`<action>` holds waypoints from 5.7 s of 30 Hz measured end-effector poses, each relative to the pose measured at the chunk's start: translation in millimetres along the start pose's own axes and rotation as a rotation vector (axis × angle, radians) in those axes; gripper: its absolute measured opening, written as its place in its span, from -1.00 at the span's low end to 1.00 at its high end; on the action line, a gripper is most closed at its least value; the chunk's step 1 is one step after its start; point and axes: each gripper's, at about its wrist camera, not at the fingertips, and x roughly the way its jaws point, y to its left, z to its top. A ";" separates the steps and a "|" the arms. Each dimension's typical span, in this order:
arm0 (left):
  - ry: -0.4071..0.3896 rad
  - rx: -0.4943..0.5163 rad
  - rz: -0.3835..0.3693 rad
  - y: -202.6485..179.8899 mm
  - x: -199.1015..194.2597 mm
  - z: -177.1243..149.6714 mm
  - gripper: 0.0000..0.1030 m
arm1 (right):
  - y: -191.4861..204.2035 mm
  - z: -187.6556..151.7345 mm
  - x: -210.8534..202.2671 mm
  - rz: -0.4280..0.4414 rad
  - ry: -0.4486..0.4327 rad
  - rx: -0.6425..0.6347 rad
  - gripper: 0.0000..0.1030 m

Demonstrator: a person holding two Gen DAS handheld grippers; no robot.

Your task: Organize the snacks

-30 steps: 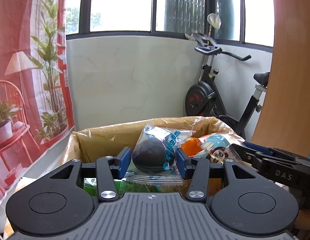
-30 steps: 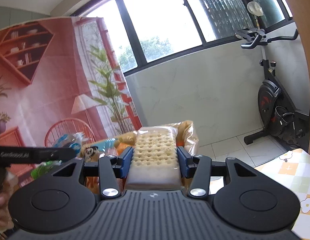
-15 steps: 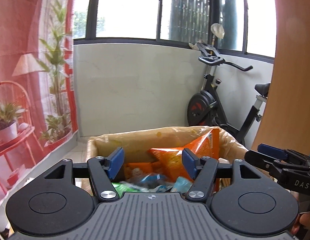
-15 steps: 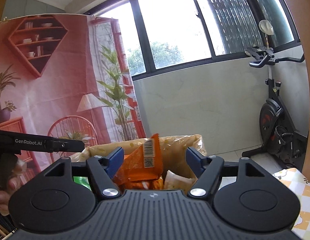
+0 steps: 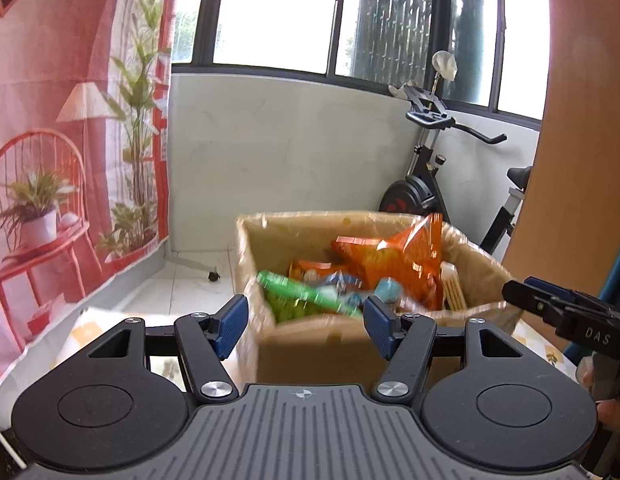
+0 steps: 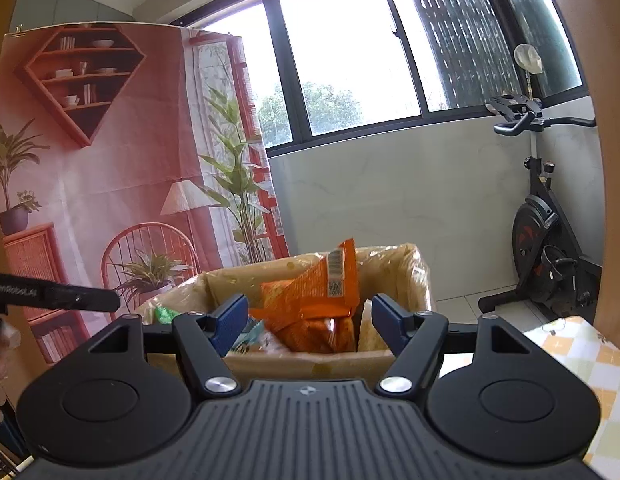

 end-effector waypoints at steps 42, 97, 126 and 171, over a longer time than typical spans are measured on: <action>0.380 -0.150 -0.093 12.1 93.7 -144.0 -0.05 | 5.7 -174.6 30.7 -0.024 0.448 0.014 0.21; 0.272 -0.236 0.028 35.9 17.4 -153.7 -0.95 | 48.9 -169.2 24.1 0.158 0.491 -0.120 0.21; 0.330 -0.278 0.016 44.9 15.3 -171.9 -0.95 | 57.3 -175.8 16.7 0.094 0.585 -0.178 0.18; 0.325 -0.194 -0.040 45.8 37.5 -157.2 0.13 | 41.9 -173.7 19.7 0.077 0.571 -0.218 -0.24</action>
